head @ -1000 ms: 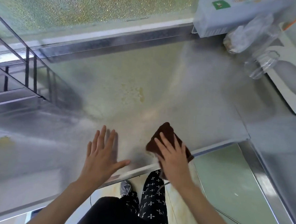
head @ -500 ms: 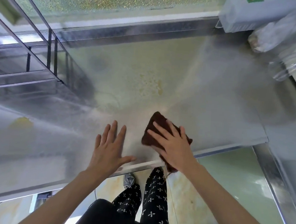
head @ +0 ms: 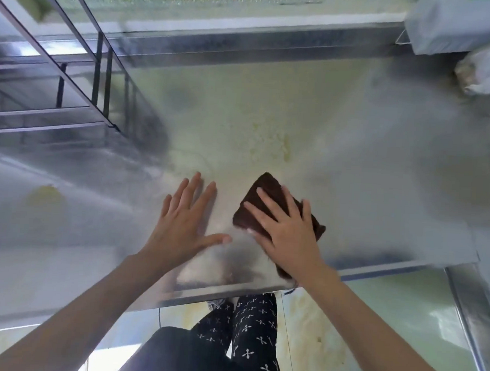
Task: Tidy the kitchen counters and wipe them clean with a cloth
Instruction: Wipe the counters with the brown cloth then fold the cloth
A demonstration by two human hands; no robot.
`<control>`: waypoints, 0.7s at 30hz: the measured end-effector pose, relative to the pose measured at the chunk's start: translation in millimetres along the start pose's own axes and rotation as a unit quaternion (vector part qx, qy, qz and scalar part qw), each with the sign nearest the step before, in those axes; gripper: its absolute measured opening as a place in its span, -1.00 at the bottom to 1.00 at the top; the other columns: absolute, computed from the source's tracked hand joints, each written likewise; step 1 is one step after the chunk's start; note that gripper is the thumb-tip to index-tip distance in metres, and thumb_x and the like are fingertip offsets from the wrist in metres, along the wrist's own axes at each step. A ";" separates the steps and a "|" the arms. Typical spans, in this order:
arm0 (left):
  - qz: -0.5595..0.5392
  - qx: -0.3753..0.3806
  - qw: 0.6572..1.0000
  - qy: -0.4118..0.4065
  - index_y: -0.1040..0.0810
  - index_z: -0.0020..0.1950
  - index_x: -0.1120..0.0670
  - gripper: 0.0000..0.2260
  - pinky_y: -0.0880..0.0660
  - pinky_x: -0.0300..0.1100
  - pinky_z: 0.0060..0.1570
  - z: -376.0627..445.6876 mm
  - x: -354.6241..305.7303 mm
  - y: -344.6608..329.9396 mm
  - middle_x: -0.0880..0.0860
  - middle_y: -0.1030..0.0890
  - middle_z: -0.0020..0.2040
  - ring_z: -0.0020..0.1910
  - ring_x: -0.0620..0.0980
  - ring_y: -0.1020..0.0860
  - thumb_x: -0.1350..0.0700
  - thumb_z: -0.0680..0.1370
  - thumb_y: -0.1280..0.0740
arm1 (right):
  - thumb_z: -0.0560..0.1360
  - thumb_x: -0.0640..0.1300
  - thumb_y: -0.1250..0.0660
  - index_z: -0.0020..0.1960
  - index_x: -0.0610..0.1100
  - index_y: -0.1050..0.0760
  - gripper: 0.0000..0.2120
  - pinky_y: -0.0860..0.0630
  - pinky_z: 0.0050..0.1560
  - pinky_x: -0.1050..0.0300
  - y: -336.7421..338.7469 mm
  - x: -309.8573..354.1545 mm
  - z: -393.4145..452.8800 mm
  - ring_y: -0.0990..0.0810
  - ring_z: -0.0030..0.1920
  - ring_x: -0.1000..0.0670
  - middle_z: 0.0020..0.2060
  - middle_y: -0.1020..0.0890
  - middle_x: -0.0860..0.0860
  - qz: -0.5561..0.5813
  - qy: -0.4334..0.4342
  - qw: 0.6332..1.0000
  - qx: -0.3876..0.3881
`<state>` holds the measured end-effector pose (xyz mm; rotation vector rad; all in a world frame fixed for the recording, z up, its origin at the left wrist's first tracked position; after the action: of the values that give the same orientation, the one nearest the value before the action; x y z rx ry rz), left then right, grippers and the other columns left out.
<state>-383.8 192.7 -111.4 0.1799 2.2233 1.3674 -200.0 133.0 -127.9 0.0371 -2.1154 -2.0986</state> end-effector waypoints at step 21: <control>0.021 0.021 0.998 0.062 0.28 0.47 0.06 0.15 0.20 0.11 0.43 53.5 5.1 18.6 0.08 0.35 0.48 0.46 0.05 0.33 -0.58 0.09 0.06 | 0.52 0.22 0.02 0.41 0.15 -0.26 -0.51 -0.21 0.29 -0.29 13.9 -85.3 157.7 -0.15 0.47 -0.21 0.48 -0.22 0.09 0.052 0.020 0.997 0.059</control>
<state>-364.7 246.0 -116.2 0.1618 2.3642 1.3892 -135.3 300.7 -122.6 -0.0174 -2.1662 -1.8991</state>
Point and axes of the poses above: each hand's wrist, its own z-axis towards the middle knuckle, its own y-axis out of the back of the hand, x = y × z, the point moved 4 cm from there along z, towards the middle knuckle
